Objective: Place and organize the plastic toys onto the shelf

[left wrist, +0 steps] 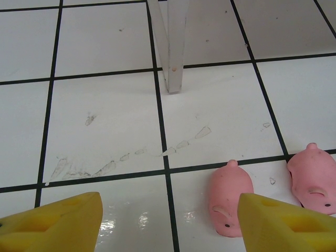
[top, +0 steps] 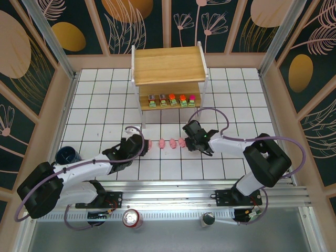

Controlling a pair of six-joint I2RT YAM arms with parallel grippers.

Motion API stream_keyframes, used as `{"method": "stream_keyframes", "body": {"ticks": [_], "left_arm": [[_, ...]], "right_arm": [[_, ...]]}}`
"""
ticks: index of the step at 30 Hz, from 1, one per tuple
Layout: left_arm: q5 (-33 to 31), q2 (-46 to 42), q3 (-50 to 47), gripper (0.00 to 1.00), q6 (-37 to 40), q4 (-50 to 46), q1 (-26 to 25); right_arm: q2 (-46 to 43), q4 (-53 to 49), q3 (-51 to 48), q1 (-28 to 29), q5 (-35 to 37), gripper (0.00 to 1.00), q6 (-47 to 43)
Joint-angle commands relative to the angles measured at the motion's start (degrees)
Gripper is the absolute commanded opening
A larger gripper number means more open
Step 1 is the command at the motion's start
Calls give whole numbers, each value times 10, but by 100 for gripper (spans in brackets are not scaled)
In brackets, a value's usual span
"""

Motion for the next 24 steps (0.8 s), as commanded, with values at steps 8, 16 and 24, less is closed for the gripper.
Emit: {"method": "stream_keyframes", "body": {"ticks": [8, 16, 24], "left_arm": [[7, 11, 2, 69, 21, 24, 6], [11, 24, 10, 70, 39, 34, 7], [19, 1, -2, 70, 50, 46, 10]], "right_arm": [[-101, -73, 28, 10, 45, 29, 35], [-184, -168, 115, 33, 84, 27, 67], [-192, -273, 275, 81, 133, 26, 76]]}}
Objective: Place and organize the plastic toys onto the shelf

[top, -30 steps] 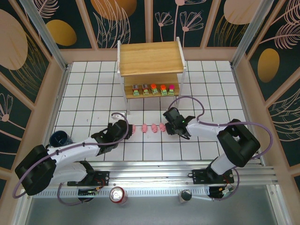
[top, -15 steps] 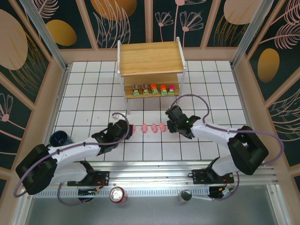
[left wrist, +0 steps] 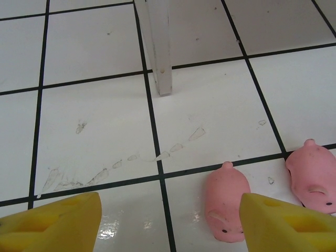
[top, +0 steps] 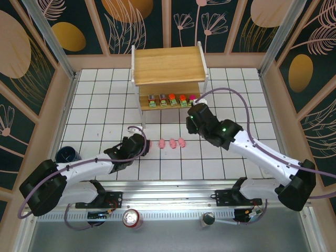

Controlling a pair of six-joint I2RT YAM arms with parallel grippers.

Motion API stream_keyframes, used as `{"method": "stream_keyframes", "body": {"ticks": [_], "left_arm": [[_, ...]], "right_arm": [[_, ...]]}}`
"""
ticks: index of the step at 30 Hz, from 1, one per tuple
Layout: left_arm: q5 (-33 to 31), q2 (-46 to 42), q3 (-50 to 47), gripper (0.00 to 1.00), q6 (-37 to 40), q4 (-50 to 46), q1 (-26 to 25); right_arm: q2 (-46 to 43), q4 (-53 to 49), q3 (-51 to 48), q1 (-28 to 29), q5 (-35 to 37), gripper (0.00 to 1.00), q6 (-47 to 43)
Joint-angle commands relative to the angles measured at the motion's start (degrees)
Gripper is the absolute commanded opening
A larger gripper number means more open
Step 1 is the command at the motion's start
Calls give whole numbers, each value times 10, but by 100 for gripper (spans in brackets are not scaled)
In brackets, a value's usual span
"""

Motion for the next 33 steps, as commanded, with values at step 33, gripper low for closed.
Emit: {"method": "stream_keyframes", "body": {"ticks": [33], "left_arm": [[39, -121, -59, 73, 27, 54, 7]], "right_arm": [[238, -145, 497, -92, 77, 25, -68]]}}
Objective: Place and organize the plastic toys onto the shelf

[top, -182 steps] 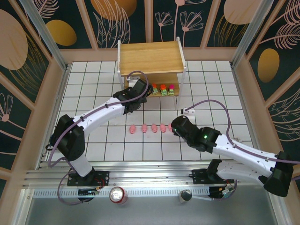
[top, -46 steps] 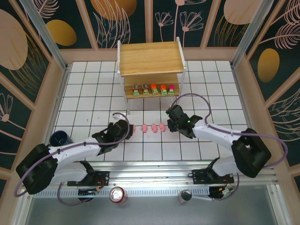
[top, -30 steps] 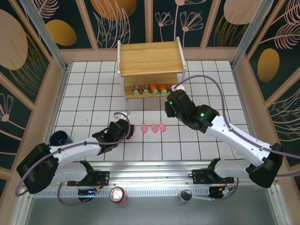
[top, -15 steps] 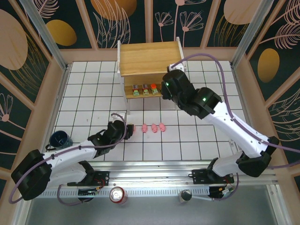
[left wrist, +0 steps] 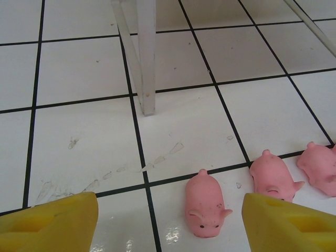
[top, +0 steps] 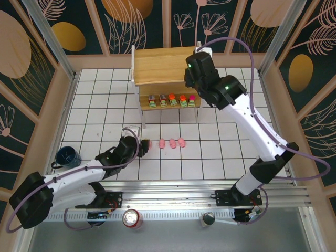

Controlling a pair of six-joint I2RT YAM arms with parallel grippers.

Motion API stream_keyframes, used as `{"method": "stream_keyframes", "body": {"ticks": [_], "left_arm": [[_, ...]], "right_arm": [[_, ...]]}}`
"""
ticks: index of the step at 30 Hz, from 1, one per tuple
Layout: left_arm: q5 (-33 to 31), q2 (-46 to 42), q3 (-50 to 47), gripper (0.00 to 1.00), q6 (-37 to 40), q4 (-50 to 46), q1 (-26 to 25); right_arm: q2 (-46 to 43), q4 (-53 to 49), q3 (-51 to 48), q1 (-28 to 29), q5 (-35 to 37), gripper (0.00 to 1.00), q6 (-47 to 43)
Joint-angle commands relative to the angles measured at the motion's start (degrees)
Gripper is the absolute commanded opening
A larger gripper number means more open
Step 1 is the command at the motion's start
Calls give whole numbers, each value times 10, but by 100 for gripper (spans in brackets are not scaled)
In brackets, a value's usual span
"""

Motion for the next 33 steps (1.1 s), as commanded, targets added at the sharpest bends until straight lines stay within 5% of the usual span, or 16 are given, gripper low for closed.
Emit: {"method": "stream_keyframes", "body": {"ticks": [1, 33], "left_arm": [[11, -23, -14, 73, 11, 23, 4], [13, -28, -19, 75, 11, 28, 4]], "right_arm": [[17, 3, 24, -16, -16, 25, -14], [103, -9, 74, -45, -32, 29, -33]]}}
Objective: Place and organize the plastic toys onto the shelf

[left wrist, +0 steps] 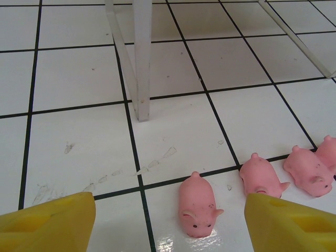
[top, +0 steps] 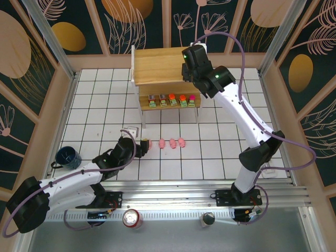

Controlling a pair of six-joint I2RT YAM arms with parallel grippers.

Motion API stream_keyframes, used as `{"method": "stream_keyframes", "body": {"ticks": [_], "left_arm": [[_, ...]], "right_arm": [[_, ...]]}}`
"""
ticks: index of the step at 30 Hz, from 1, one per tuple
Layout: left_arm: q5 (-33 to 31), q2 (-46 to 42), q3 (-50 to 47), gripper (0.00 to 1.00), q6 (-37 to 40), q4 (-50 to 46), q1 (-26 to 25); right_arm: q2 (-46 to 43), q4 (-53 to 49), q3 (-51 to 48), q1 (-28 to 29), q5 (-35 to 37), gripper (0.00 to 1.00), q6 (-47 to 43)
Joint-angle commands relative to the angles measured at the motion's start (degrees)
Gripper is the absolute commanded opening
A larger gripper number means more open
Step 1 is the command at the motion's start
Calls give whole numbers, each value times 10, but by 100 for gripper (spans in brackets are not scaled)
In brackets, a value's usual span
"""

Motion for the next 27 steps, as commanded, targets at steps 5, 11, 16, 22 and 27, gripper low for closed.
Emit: {"method": "stream_keyframes", "body": {"ticks": [5, 11, 16, 22, 27], "left_arm": [[2, 2, -1, 75, 7, 11, 4], [1, 1, -2, 76, 6, 11, 4], [1, 1, -2, 76, 6, 11, 4], [2, 3, -1, 76, 6, 11, 4], [2, 6, 0, 76, 6, 10, 4]], "right_arm": [[23, -1, 13, -5, 4, 36, -14], [21, 3, 17, -1, 13, 38, -17], [-1, 20, 12, 18, 46, 43, -25], [-21, 24, 17, 30, 64, 50, -32], [-23, 19, 21, 30, 74, 52, -35]]}}
